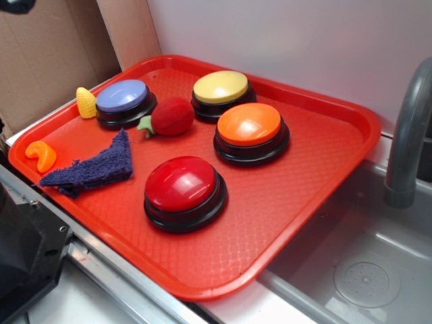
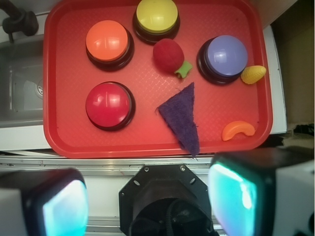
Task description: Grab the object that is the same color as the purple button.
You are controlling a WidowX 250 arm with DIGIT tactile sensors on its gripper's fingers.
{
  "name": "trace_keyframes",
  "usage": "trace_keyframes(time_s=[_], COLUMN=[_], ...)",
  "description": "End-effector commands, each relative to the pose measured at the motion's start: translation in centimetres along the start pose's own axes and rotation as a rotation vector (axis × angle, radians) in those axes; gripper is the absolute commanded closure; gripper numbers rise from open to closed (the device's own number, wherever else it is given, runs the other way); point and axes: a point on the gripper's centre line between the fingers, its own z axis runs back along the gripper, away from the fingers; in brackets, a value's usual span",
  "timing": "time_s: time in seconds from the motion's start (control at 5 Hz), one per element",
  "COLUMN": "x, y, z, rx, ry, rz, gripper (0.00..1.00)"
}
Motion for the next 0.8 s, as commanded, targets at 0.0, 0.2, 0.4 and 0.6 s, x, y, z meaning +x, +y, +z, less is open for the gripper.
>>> trace_keyframes(time_s=[0.0, 0.2, 0.4, 0.6], x=[0.0, 0.0, 0.3, 0.8], y=[0.0, 1.5, 2.7, 3.4], z=[0.0, -1.2, -2.8, -4.6], rx=[0.0, 0.076, 0.125, 0.128], ry=[0.0, 0.002, -0.047, -0.111], rz=[0.0, -0.003, -0.004, 0.011], gripper=[0.0, 0.0, 0.0, 0.0])
